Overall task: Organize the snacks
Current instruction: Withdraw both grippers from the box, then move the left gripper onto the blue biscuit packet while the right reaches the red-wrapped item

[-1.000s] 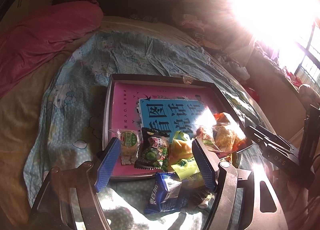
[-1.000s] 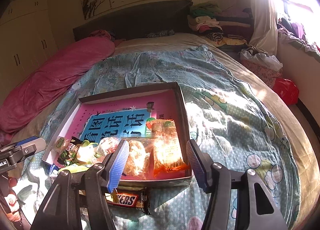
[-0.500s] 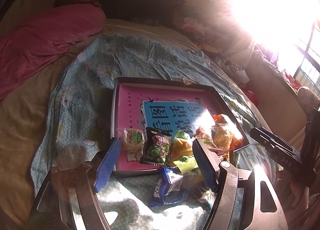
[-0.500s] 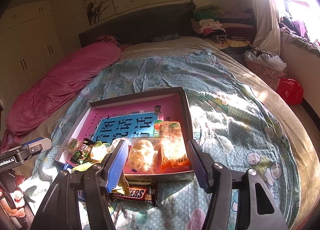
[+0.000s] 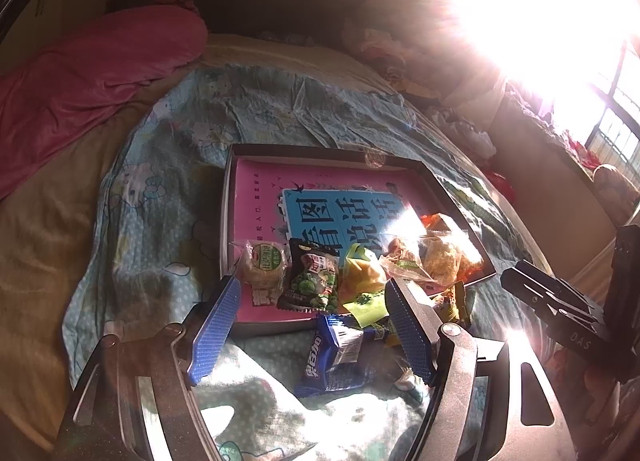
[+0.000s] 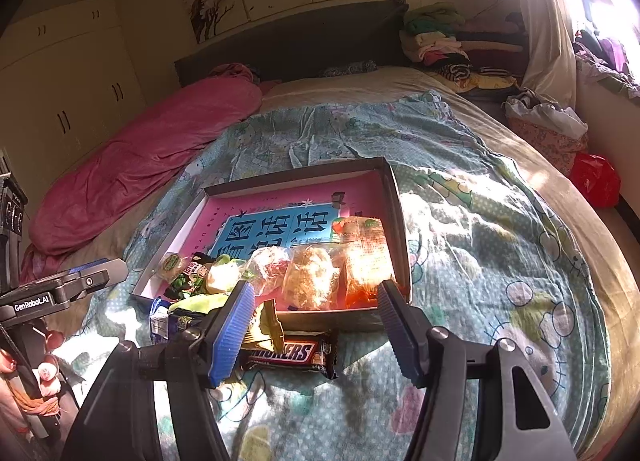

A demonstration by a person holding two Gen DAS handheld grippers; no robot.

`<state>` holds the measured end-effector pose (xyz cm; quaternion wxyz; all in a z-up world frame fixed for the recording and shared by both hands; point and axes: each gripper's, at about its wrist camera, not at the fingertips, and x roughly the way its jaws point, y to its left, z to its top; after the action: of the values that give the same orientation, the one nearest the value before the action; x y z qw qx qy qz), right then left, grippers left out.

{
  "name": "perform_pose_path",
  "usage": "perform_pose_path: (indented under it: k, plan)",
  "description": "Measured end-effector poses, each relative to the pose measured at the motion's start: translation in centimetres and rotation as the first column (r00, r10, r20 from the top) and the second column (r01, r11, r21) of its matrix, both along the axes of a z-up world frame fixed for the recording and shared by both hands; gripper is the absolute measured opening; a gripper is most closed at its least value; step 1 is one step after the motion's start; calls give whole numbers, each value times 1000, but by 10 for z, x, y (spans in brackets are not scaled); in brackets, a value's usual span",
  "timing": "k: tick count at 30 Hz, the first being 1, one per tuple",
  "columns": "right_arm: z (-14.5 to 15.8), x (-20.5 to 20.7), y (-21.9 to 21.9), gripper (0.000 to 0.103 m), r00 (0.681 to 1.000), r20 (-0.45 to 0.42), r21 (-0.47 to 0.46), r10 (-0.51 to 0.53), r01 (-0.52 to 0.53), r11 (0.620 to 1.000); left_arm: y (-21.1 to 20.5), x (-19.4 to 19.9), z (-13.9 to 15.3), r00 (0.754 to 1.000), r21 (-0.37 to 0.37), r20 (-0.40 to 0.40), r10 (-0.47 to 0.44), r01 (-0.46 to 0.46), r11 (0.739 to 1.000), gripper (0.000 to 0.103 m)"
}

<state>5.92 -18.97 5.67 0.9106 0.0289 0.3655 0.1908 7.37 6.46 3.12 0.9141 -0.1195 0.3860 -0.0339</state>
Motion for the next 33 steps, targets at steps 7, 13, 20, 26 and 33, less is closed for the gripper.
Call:
perform_pose_path:
  k: [7, 13, 20, 26, 33]
  plan:
    - [0, -7, 8, 64, 1000, -4, -4, 31, -31, 1000, -6, -4, -2, 1000, 10, -11, -17, 17, 1000, 76]
    - [-1, -14, 15, 64, 998, -7, -12, 62, -62, 998, -10, -6, -5, 999, 17, -23, -28, 29, 999, 76]
    - [-7, -23, 27, 63, 994, -27, -35, 109, -110, 993, -15, -8, -12, 998, 20, -54, -41, 43, 999, 76]
    - [-14, -30, 37, 63, 987, -45, -49, 154, -157, 986, -21, -8, -19, 995, 27, -84, -56, 58, 998, 76]
    - [-26, -39, 51, 63, 973, -82, -70, 215, -220, 973, -28, -7, -28, 990, 32, -118, -73, 78, 996, 76]
